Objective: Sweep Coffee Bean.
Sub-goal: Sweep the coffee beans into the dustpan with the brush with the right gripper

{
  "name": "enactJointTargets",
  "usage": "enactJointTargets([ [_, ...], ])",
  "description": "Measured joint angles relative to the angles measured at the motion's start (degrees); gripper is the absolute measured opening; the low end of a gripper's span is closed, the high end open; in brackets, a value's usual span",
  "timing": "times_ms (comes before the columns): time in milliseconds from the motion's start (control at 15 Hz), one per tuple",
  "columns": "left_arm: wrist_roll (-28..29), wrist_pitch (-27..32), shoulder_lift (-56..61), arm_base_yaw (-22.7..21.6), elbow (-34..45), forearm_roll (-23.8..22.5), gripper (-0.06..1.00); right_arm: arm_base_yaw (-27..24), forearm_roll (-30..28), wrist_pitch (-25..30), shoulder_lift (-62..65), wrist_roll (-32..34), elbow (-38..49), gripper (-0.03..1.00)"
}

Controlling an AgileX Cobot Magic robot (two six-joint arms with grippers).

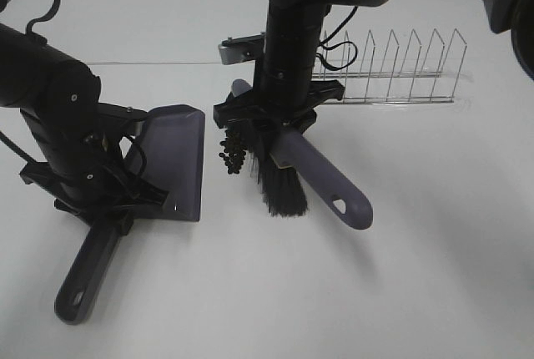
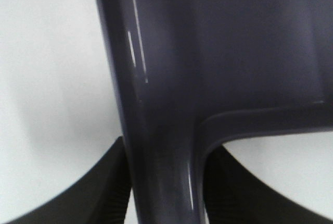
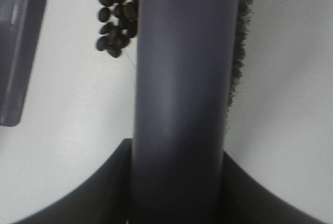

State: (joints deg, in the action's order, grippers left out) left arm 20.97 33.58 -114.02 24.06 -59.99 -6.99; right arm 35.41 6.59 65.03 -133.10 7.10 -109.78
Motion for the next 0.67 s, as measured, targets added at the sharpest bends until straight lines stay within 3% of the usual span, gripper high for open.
enactJointTargets([
  [533, 0.1, -0.1, 0.0, 0.0, 0.0, 0.8, 0.39, 3.0, 12.8, -1.4, -3.5, -2.5, -7.0, 0.35],
  [667, 0.1, -0.1, 0.0, 0.0, 0.0, 0.9, 0.39, 3.2, 12.8, -0.7, -3.6, -2.5, -10.4, 0.35],
])
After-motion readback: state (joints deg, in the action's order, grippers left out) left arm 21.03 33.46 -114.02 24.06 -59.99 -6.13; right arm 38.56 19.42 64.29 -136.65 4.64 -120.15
